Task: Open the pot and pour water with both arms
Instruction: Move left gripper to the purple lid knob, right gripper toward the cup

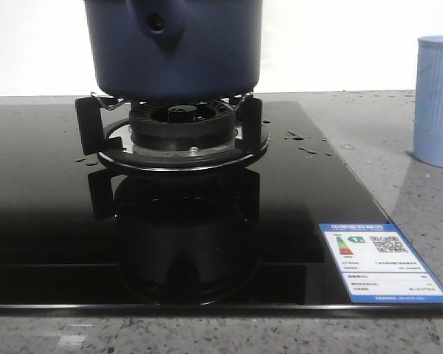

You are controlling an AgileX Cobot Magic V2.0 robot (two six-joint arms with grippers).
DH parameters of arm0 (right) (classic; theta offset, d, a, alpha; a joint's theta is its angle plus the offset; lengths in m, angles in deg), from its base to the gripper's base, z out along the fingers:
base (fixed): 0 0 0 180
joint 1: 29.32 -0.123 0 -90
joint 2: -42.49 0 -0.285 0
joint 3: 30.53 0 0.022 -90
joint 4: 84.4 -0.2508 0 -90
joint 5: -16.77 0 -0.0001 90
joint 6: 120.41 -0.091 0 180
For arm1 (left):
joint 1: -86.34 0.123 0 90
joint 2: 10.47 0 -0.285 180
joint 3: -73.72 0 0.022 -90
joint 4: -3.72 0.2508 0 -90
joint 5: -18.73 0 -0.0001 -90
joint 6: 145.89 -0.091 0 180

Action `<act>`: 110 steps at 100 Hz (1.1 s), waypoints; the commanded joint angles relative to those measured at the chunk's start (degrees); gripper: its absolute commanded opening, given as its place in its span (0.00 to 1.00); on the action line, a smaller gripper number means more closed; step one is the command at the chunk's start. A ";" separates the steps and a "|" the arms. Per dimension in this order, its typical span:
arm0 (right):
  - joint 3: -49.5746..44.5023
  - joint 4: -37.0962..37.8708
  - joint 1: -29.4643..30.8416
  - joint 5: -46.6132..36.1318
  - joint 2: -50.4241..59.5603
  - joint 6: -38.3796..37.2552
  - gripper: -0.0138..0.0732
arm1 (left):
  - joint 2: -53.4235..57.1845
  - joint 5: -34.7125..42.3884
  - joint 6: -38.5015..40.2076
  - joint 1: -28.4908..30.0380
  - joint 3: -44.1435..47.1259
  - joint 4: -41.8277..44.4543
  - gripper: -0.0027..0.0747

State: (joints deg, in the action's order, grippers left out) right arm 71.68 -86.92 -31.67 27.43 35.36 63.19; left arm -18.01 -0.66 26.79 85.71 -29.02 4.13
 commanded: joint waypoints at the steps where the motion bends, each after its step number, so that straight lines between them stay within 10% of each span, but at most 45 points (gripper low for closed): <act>1: -1.55 -8.85 0.41 -9.70 -0.16 0.13 0.07 | 1.48 4.05 0.51 0.08 1.92 -0.09 0.01; 33: -1.55 -23.35 0.41 -14.03 -0.16 0.13 0.07 | 1.48 10.34 0.26 0.08 1.92 3.14 0.01; 69: -1.33 -25.74 0.41 -16.83 -0.16 0.13 0.07 | 1.48 24.84 0.26 0.08 1.92 -47.46 0.01; 83: 1.11 -26.53 0.41 -15.43 -0.16 0.13 0.07 | 1.48 22.69 0.26 0.08 1.47 -63.72 0.01; 110: 17.81 -16.85 0.41 5.46 -7.78 1.08 0.07 | -3.46 3.59 -0.07 0.08 -9.26 -55.73 0.01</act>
State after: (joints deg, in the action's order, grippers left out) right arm 82.44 -107.25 -31.67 28.93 32.01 63.40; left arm -18.56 7.24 26.79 85.71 -32.83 -54.45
